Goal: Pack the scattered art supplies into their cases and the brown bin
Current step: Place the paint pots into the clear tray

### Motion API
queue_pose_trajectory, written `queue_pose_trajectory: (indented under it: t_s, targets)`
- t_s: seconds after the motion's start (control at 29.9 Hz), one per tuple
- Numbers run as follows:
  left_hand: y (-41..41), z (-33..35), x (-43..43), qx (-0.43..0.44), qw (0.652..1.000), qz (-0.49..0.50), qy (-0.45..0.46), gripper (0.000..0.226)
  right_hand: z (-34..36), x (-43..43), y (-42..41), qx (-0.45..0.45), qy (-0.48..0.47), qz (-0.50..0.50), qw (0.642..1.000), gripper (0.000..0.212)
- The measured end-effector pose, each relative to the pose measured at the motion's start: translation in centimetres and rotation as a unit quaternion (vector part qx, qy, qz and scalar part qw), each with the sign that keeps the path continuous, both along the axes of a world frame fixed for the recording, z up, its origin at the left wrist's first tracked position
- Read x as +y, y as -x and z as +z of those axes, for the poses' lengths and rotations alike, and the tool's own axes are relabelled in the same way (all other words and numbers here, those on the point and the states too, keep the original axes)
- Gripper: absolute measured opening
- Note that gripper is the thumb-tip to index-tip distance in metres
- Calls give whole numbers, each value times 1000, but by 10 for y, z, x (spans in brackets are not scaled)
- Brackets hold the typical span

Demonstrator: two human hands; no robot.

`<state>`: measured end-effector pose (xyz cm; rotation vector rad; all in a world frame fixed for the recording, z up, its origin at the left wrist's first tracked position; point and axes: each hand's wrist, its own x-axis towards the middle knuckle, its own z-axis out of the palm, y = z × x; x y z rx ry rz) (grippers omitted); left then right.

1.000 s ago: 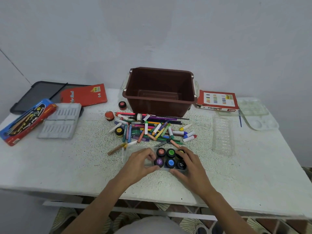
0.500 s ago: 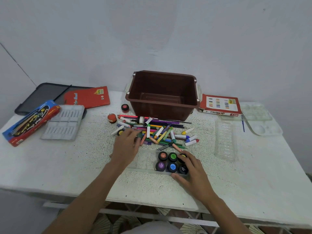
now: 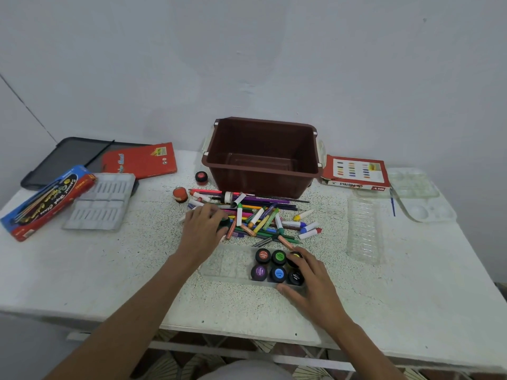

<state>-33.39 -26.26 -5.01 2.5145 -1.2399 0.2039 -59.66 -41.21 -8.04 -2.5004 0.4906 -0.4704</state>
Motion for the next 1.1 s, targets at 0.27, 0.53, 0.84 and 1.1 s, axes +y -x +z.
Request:
queue_pose_trajectory:
  t_s: [0.27,0.53,0.84,1.1]
  targets:
    - [6,5,9,40,997,-34,54,23,1,-2,0,11,16,5,1000,65]
    - [33,20,17,145,973,-161,79,25,4,-3,-6,20,33,-10,999,66]
    - [44,8,14,175,966,-169,86,24,8,-9,-15,42,58,-8,997,67]
    - [48,-1,10,147,971,-173,69,24,5,-7,-13,41,56,-14,997,68]
